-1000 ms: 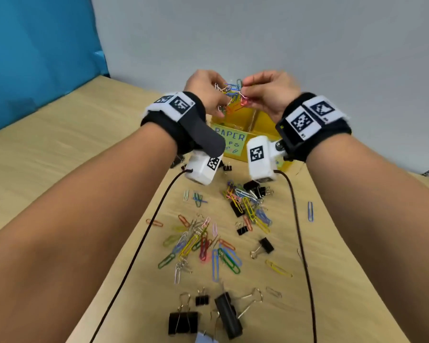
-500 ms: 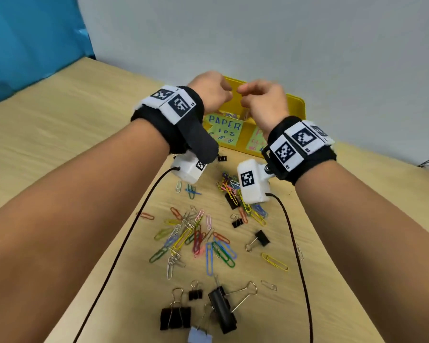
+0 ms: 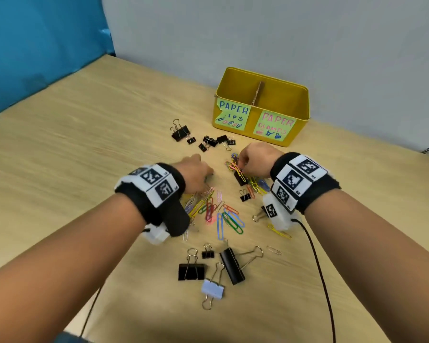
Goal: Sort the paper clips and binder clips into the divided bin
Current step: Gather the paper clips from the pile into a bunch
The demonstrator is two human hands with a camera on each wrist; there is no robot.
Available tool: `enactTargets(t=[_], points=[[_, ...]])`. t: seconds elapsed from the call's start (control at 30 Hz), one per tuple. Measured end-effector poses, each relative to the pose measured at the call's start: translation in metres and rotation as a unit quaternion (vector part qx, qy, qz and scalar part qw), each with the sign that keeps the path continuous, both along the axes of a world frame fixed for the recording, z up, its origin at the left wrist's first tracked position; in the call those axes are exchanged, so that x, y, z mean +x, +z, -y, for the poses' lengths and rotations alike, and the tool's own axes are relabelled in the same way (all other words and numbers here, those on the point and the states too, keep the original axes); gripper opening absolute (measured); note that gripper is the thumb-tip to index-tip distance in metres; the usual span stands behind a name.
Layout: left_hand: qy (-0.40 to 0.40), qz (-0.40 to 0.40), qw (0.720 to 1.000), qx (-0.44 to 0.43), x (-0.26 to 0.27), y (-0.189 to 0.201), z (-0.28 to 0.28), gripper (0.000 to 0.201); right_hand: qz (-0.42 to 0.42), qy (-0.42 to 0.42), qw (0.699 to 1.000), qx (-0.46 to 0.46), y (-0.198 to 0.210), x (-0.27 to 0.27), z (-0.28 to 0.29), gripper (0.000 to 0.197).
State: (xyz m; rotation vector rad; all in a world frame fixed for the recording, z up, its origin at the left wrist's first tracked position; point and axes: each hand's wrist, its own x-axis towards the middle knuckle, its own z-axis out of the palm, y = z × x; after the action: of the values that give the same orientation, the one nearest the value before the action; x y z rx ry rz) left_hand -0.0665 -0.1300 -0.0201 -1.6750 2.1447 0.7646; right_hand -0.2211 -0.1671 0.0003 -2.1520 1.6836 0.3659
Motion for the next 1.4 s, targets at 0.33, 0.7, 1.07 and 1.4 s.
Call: enactTargets(t=[0.33, 0.7, 1.07, 1.4], points=[[0.074, -0.084, 0.989, -0.098, -0.014, 0.004, -0.011, 0.029, 0.106, -0.053, 0.993, -0.016, -0.007, -0.012, -0.011, 0.026], [0.071, -0.082, 0.987, -0.118, -0.021, -0.007, 0.002, 0.046, 0.109, -0.037, 0.993, -0.011, -0.019, 0.005, -0.017, 0.029], [0.15, -0.145, 0.973, -0.097, 0.019, 0.013, 0.013, 0.028, 0.168, -0.117, 0.977, -0.052, -0.027, 0.005, -0.008, 0.036], [0.276, -0.16, 0.936, -0.152, 0.058, 0.0, 0.029, 0.041, 0.032, 0.106, 0.992, 0.059, -0.01, 0.03, -0.019, 0.057]])
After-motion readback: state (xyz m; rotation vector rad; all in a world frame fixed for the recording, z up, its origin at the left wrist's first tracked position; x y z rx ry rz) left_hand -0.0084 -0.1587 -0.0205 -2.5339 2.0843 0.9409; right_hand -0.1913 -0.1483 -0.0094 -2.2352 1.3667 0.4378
